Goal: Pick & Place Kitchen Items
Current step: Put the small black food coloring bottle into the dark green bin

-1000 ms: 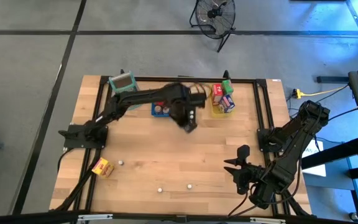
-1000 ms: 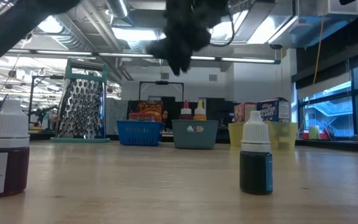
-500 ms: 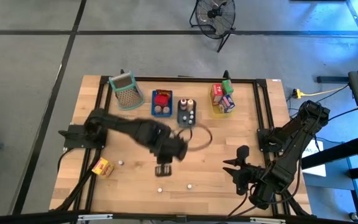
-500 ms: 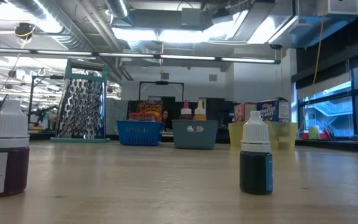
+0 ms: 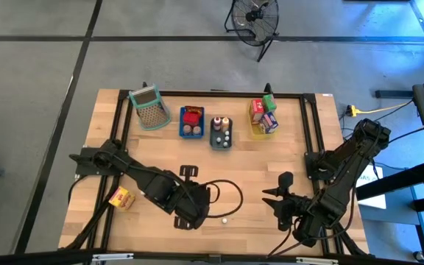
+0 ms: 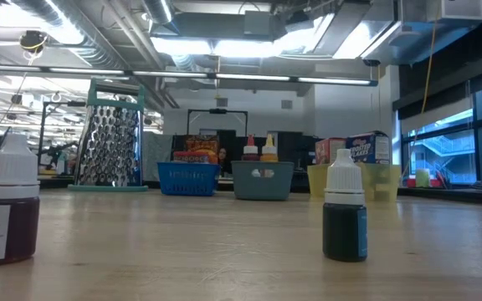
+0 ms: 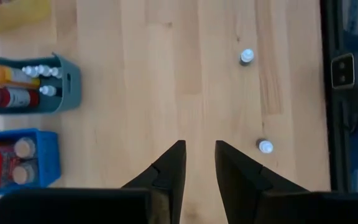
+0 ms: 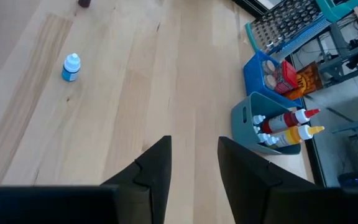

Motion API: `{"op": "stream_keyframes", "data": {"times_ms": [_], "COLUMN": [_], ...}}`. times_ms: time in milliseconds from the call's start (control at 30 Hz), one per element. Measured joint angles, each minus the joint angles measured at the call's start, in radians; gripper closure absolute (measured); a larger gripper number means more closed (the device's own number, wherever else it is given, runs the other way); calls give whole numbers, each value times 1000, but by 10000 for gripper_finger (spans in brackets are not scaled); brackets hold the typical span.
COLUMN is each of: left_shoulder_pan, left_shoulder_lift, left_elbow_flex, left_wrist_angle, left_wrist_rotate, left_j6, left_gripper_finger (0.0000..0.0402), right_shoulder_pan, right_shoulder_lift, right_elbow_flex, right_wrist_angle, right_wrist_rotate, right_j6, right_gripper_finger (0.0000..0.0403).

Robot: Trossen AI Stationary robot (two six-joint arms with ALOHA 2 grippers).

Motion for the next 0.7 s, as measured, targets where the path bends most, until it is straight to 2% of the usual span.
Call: {"op": "stream_keyframes", "data": {"times_ms": [167, 333, 567, 700], "left_shoulder_pan": [7, 27, 40, 39], "left_shoulder_lift": [0, 0, 0, 0], "left_elbow_flex": [0, 0, 0, -1], "left_wrist_angle": [-1, -1, -1, 0], "left_wrist_rotate": [-45, -44, 44, 49], "left_j6": [-85, -108, -132, -137], "left_gripper_finger": [306, 269, 195, 172], "right_shoulder_pan": [-1, -11, -14, -14], "right_shoulder_lift": [0, 0, 0, 0], "right_elbow_flex": [0, 0, 0, 0], "right_wrist_angle": [0, 0, 0, 0], "right_wrist_rotate": [0, 0, 0, -9], "right_j6": [-2, -8, -8, -8], "right_gripper_finger": [270, 270, 270, 270]}}
